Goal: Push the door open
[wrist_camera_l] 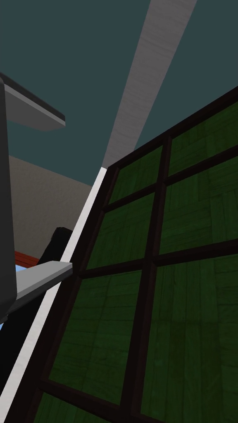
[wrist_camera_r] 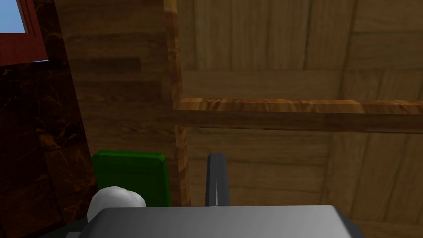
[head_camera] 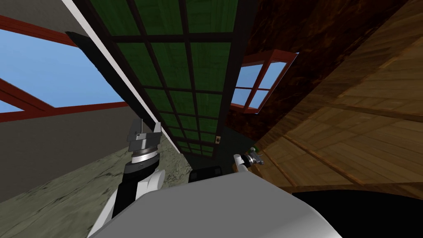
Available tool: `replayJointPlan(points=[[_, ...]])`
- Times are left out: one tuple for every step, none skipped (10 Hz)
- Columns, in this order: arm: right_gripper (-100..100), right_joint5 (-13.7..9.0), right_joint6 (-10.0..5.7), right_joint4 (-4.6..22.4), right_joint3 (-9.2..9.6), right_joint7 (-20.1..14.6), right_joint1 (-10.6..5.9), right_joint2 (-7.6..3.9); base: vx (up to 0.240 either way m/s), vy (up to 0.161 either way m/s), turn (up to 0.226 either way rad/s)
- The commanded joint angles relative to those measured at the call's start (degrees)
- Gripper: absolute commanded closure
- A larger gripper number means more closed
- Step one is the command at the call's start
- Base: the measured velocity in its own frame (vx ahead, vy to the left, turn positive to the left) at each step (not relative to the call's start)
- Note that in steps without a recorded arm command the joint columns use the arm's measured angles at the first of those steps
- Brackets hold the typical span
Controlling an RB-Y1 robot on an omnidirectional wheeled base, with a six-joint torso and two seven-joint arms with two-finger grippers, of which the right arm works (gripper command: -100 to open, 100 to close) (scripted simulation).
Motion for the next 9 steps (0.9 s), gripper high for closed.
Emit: replayJointPlan(points=[[100,-1.1,-1.11,0.4,-2.67,0.4,-0.29,0.13,-0.005,-0.116,0.253],[-100,-1.8,-1.87,0.3,-2.63,0.9,0.74,-0.93,-0.128,-0.033,0.19],[-100,-1.8,-1.87,0.0,-2.63,0.9,0.74,-0.93,-0.165,0.02,-0.007],[-100,-1.8,-1.87,0.3,-2.63,0.9,0.74,-0.93,-0.091,0.042,-0.028],[-100,-2.4,-2.75,1.0,-3.18,0.9,0.92,-1.44,-0.096,0.06,0.092],[-100,-3.3,-3.93,2.1,-3.92,1.0,1.11,-1.92,-0.165,0.047,0.113],[-100,-4.0,-5.07,3.0,-4.61,1.1,1.22,-2.17,-0.225,0.041,0.125],[-100,-4.3,-5.45,3.3,-4.85,1.1,1.25,-2.24,-0.185,0.031,0.083],[-100,-5.2,-6.68,4.3,-5.59,1.2,1.28,-2.25,-0.153,0.035,0.128]])
